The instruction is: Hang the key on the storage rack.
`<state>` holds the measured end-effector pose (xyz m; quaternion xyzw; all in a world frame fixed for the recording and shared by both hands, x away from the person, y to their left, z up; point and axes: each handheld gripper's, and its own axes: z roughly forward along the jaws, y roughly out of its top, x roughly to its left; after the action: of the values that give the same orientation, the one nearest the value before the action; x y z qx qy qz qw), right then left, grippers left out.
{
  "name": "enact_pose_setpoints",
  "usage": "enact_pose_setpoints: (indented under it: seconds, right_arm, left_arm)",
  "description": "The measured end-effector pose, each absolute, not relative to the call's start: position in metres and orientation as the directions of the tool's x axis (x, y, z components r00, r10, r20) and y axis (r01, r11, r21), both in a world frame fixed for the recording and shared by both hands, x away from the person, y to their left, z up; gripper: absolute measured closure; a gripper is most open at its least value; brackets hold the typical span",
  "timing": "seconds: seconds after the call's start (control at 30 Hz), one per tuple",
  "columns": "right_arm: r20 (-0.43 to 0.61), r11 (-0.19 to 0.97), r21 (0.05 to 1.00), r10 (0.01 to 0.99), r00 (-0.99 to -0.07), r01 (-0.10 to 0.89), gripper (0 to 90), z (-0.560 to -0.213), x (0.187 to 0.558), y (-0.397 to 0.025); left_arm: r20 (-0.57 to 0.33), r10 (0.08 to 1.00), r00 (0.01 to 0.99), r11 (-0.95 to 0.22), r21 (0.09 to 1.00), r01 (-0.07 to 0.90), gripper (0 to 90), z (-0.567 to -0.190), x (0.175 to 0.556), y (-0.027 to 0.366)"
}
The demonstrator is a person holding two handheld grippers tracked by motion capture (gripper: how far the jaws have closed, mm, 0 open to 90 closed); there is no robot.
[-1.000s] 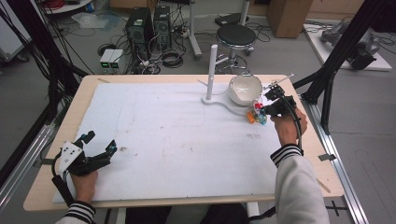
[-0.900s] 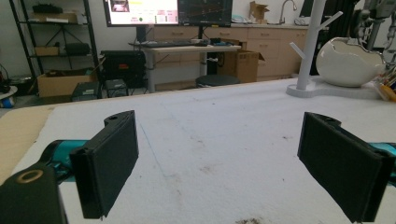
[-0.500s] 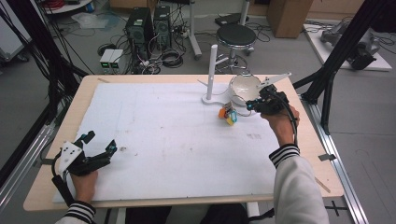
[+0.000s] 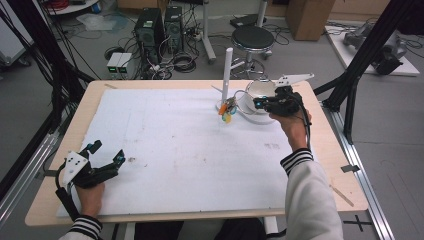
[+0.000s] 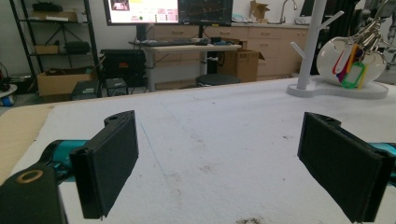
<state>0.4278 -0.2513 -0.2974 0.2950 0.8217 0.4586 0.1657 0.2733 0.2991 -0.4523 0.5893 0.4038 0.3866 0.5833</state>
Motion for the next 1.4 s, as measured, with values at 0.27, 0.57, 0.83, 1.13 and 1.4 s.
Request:
enact_pose_setpoints:
  seconds: [0.27,0.57,0.83,1.13,1.4]
  right_arm:
    - [-0.013,0.419,0.853,0.612,-0.791,0.311,88.1,-0.290,0.439,-0.235]
    - [0.003,0.405,0.859,0.606,-0.795,0.312,88.1,-0.289,0.452,-0.219]
    - [0.015,0.391,0.863,0.615,-0.788,0.321,88.1,-0.294,0.461,-0.211]
    - [0.048,0.353,0.869,0.636,-0.770,0.346,88.0,-0.303,0.471,-0.208]
    - [0.086,0.315,0.867,0.668,-0.739,0.386,88.0,-0.312,0.482,-0.209]
  left_arm:
    - [-0.019,0.927,0.375,0.008,0.999,0.032,12.7,-0.452,0.274,0.299]
    - [-0.020,0.927,0.374,0.009,0.999,0.032,12.8,-0.452,0.274,0.299]
    - [-0.022,0.927,0.375,0.010,0.999,0.034,12.7,-0.452,0.274,0.299]
    - [-0.021,0.927,0.375,0.009,0.999,0.034,12.8,-0.452,0.274,0.299]
    - [-0.021,0.927,0.375,0.008,0.999,0.037,12.8,-0.452,0.274,0.299]
